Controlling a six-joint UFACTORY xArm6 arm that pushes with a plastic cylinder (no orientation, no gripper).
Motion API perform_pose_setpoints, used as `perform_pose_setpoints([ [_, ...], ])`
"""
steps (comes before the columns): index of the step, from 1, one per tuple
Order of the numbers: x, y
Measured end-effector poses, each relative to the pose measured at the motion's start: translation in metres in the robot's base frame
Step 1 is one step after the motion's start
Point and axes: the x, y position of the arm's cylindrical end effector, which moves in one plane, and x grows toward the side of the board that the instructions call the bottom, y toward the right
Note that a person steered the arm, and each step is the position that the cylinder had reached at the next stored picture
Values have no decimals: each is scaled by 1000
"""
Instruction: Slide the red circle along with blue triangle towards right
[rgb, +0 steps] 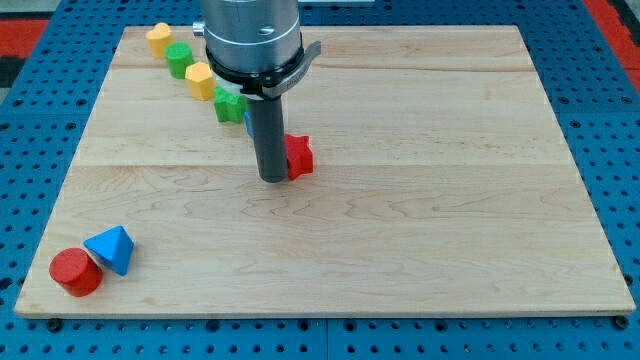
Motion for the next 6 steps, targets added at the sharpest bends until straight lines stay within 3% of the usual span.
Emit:
perform_pose_setpoints([
  [1, 0, -50],
  [3, 0, -224],
  [6, 24, -248],
])
